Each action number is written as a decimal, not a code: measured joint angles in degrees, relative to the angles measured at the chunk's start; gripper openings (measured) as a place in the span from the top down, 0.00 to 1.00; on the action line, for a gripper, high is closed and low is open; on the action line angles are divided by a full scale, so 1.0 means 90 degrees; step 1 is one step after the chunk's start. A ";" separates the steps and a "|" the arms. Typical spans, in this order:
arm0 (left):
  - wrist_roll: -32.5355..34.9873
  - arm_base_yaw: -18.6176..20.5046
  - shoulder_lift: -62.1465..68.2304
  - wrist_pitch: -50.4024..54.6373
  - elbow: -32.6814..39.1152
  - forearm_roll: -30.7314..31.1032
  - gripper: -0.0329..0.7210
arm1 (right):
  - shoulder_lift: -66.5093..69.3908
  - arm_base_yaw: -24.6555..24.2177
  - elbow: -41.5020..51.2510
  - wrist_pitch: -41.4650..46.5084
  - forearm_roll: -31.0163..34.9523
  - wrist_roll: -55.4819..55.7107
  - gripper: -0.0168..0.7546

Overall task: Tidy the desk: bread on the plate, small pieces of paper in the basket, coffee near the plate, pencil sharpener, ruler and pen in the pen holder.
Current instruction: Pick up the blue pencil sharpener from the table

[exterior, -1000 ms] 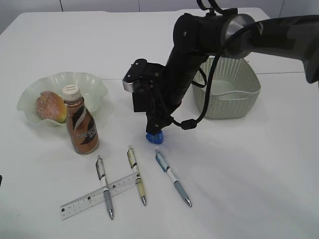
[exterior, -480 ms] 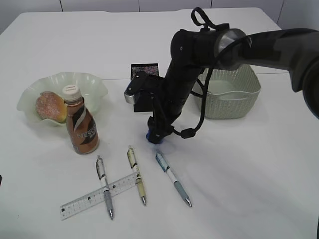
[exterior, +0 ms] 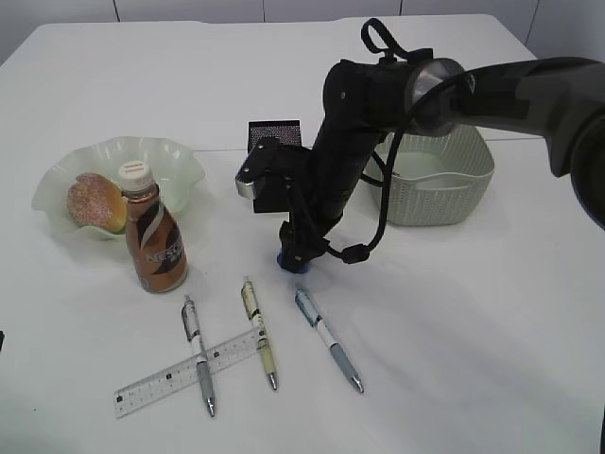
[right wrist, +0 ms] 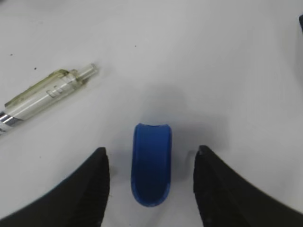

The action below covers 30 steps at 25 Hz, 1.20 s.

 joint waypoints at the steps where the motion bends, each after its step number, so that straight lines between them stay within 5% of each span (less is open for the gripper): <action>1: 0.0000 0.0000 0.0000 -0.0008 0.0000 0.0000 0.38 | 0.0000 0.0000 0.0000 -0.0005 0.0000 0.0000 0.44; 8: 0.0000 0.0000 0.0000 -0.0014 0.0000 0.0000 0.38 | 0.0000 0.0000 0.0000 -0.0015 0.0000 0.0000 0.54; 30: 0.0000 0.0000 0.0000 -0.0117 0.0000 0.0000 0.38 | 0.0112 0.0000 0.0000 -0.0072 0.0023 0.0000 0.55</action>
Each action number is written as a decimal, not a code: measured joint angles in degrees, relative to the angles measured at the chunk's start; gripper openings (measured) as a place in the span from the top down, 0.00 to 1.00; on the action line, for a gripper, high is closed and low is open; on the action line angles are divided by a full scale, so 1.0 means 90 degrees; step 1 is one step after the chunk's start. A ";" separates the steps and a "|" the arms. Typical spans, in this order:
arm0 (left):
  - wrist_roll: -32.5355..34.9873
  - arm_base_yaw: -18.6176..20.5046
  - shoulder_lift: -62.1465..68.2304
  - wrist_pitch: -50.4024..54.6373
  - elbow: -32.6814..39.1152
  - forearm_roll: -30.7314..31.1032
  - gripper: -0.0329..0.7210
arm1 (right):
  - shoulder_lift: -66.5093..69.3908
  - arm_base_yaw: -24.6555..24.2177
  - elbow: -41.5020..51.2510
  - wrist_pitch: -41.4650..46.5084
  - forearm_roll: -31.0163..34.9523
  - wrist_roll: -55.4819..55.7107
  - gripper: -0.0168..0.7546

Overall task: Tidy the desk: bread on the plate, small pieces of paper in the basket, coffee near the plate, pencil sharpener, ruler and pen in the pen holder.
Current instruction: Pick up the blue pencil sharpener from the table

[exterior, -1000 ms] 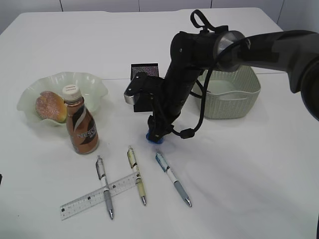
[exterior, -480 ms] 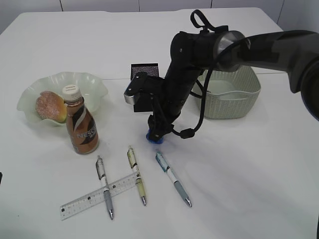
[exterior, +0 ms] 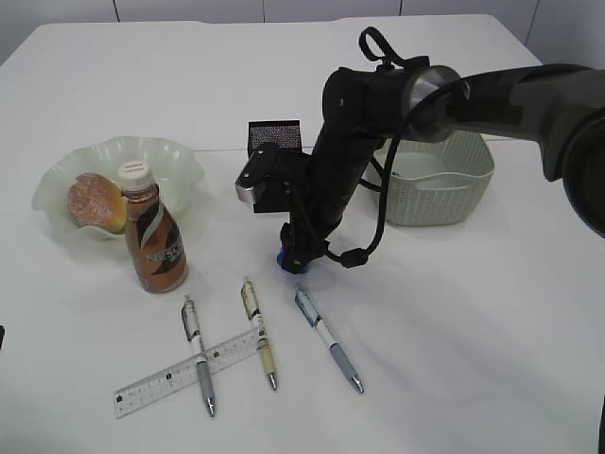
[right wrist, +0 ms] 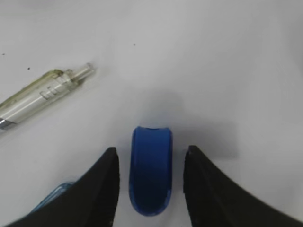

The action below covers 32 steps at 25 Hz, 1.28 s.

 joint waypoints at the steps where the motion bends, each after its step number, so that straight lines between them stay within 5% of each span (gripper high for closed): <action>1: 0.0000 0.0000 0.0000 0.0000 0.0000 0.0000 0.38 | 0.0000 0.0000 -0.0004 0.0000 0.0000 0.0000 0.55; 7: 0.0000 0.0000 0.0000 -0.0034 0.0000 0.0000 0.38 | 0.0000 0.0000 -0.0014 0.0038 0.0000 0.0000 0.56; 13: 0.0000 0.0000 0.0000 -0.0048 0.0000 0.0000 0.38 | 0.0000 0.0000 -0.0014 0.0038 0.0000 0.0000 0.73; 32: 0.0000 0.0000 0.0000 -0.0048 0.0000 0.0000 0.38 | 0.0000 -0.0136 -0.1962 0.0730 0.0542 0.0194 0.74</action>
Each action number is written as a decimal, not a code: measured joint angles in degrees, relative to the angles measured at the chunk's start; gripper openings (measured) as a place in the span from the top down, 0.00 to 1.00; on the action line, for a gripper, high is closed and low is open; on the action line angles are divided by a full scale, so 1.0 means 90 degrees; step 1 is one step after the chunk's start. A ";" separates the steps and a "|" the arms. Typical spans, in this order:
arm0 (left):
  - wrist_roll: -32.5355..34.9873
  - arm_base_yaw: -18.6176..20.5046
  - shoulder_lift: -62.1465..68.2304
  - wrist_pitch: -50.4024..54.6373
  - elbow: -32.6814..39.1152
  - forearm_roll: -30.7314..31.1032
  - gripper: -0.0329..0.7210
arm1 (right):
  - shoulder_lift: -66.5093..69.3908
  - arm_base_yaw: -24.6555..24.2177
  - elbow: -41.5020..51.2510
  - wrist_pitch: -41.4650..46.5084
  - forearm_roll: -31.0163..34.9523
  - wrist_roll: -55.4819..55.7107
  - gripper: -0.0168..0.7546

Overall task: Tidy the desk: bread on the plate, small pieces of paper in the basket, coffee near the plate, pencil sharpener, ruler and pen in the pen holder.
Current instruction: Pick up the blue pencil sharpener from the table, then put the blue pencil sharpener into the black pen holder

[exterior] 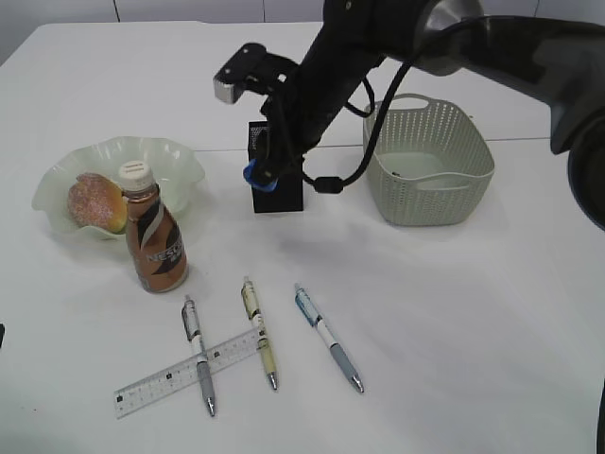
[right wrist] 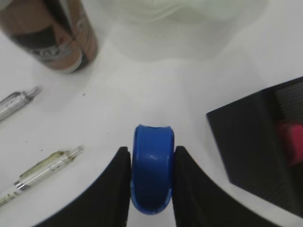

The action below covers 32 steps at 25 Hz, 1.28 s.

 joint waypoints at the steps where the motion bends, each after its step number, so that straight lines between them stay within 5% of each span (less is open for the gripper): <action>1: 0.0000 0.0000 0.0000 0.0000 0.0000 0.0000 0.38 | 0.0000 -0.0070 -0.0104 -0.0070 0.0081 0.0080 0.74; 12: 0.0000 0.0000 0.0000 0.0047 0.0000 0.0000 0.38 | 0.0057 -0.0498 -0.0255 -0.2542 0.0952 0.0274 0.74; 24: 0.0000 0.0000 0.0000 0.0036 0.0000 0.0000 0.38 | 0.0434 -0.0498 -0.0255 -0.2177 0.1136 0.0276 0.73; 32: 0.0000 0.0000 0.0000 0.0059 0.0000 -0.0012 0.38 | 0.0444 -0.0498 -0.0269 -0.2048 0.1128 0.0792 0.41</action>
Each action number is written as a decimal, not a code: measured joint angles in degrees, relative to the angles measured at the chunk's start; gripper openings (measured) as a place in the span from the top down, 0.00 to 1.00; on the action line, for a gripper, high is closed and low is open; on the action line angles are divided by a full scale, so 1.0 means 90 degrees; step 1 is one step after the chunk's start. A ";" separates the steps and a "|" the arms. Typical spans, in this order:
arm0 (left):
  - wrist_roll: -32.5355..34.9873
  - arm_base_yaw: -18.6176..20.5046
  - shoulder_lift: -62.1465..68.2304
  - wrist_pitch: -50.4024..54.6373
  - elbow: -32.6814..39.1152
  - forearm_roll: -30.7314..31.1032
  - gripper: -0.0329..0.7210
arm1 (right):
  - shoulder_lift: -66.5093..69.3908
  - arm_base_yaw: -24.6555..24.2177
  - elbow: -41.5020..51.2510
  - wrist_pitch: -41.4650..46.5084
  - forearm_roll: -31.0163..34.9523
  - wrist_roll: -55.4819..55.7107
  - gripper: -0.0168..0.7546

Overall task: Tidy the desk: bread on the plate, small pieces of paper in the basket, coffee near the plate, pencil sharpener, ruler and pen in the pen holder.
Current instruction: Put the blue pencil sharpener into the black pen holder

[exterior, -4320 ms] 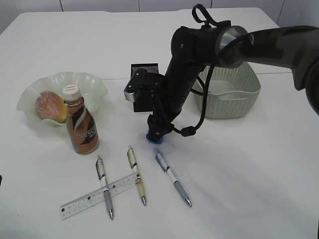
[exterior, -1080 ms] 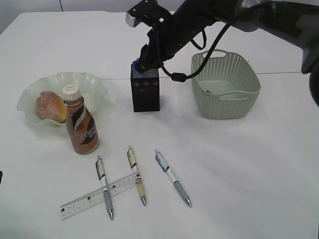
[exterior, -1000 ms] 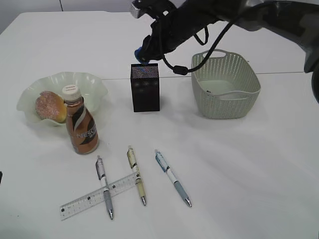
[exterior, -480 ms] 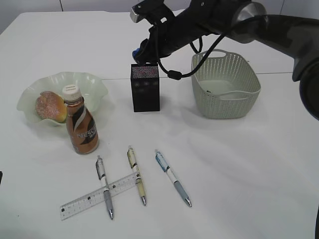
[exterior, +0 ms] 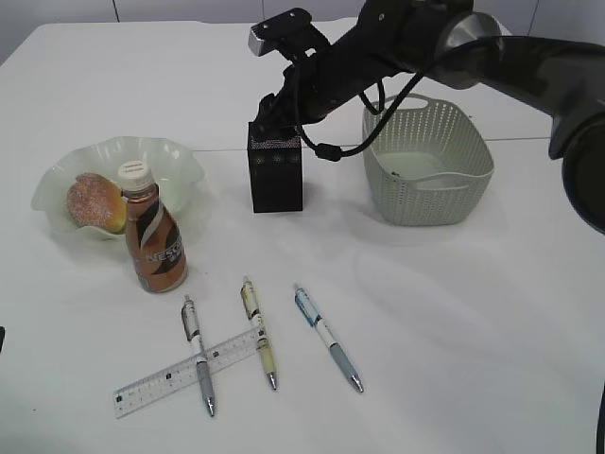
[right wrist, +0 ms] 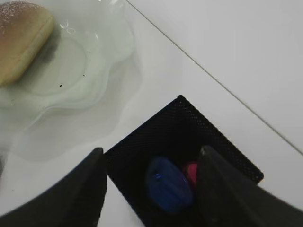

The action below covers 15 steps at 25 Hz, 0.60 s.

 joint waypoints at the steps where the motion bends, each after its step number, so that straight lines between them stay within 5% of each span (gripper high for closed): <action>1: 0.0000 0.0000 0.0000 0.0011 0.0000 0.0000 0.38 | 0.0000 0.0000 0.0000 0.0075 -0.0012 0.0156 0.39; 6: 0.0000 0.0000 0.0000 0.0073 0.0000 -0.0010 0.38 | -0.0348 0.0027 0.0000 0.1100 -0.0216 0.0716 0.38; 11: 0.0000 0.0000 0.0000 0.0108 0.0000 -0.0010 0.38 | -0.0979 0.0345 0.0000 0.2380 -0.1831 0.1403 0.38; 15: 0.0000 0.0000 0.0000 0.0108 0.0000 -0.0010 0.38 | -0.1186 0.0701 0.0000 0.2831 -0.2348 0.1539 0.38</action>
